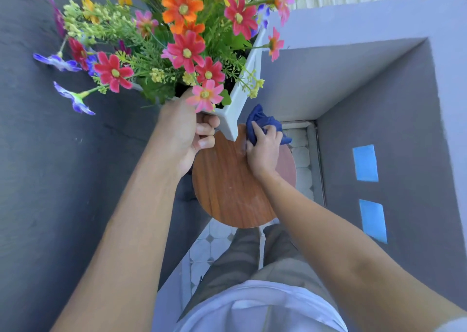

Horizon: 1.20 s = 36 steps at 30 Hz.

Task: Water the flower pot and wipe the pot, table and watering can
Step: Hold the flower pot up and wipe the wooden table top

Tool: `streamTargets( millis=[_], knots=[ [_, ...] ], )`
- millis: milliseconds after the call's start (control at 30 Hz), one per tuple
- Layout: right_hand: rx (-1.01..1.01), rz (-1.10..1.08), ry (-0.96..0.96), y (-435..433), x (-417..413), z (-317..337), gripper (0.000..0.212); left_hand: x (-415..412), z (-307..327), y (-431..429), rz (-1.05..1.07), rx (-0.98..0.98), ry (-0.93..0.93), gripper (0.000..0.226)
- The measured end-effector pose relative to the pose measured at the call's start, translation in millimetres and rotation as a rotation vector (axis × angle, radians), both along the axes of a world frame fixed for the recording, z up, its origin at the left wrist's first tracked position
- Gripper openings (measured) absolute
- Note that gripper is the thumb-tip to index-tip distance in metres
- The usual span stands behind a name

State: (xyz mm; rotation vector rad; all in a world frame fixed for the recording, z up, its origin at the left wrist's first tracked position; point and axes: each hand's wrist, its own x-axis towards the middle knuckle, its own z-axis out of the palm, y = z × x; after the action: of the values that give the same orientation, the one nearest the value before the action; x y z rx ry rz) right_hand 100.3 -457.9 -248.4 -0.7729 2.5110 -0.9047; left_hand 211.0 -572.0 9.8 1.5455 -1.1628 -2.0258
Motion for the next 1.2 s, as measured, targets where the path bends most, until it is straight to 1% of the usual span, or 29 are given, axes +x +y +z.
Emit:
streamTargets(
  millis=[67,167,200,333,400,433,500,533,600,667,733,833,900,967,1067,1200],
  knots=[
    [-0.002,0.056,-0.017,-12.7,21.6,5.2,0.056,0.0,-1.3,0.7,-0.003,0.005,-0.003,0.021],
    [-0.019,0.258,0.013,-20.0,64.2,10.9,0.042,-0.8,-3.6,2.0,-0.006,0.007,-0.006,0.023],
    [-0.026,0.333,0.019,-17.7,80.3,13.0,0.040,-0.7,-4.7,2.3,0.004,0.012,-0.005,0.024],
    [-0.011,0.655,-0.004,11.2,133.8,8.4,0.054,0.9,-5.6,1.1,-0.018,0.027,0.017,0.022],
    [-0.025,0.803,0.006,28.3,138.1,0.1,0.060,1.8,-5.0,-1.0,-0.023,0.027,0.035,0.019],
    [-0.040,0.838,0.026,34.0,132.4,-2.3,0.061,1.9,-4.3,-2.2,-0.014,0.026,0.040,0.018],
    [-0.061,0.833,0.066,37.5,108.4,-2.7,0.060,1.6,-5.0,-4.0,0.004,0.019,0.040,0.018],
    [-0.067,0.786,0.080,37.4,92.7,0.0,0.062,1.6,-5.5,-3.6,0.009,0.015,0.032,0.019],
    [-0.049,0.601,0.087,40.8,60.0,5.3,0.063,1.6,-6.0,-0.4,0.010,0.006,0.009,0.022],
    [0.003,0.374,0.093,50.7,22.9,5.1,0.061,0.6,-6.0,4.1,0.002,0.003,-0.007,0.023],
    [0.063,0.194,0.106,66.6,-8.5,2.0,0.060,-0.4,-5.1,7.4,-0.007,0.007,-0.005,0.025],
    [0.093,0.062,0.091,87.2,-22.2,-2.2,0.059,-3.9,-3.7,10.4,-0.040,0.001,0.012,0.024],
    [0.092,0.084,0.085,94.5,-9.3,0.5,0.058,-7.0,-3.2,11.2,-0.049,-0.007,0.011,0.023],
    [0.074,0.163,0.098,102.7,11.5,6.0,0.057,-10.9,-4.2,12.8,-0.045,-0.017,-0.007,0.028],
    [0.053,0.370,0.074,110.5,48.7,11.6,0.062,-13.3,-5.2,13.5,-0.073,-0.040,0.000,0.027],
    [-0.011,0.695,0.031,129.7,96.4,3.6,0.062,-11.7,-4.8,18.5,-0.115,-0.057,0.054,0.024]
  ],
)
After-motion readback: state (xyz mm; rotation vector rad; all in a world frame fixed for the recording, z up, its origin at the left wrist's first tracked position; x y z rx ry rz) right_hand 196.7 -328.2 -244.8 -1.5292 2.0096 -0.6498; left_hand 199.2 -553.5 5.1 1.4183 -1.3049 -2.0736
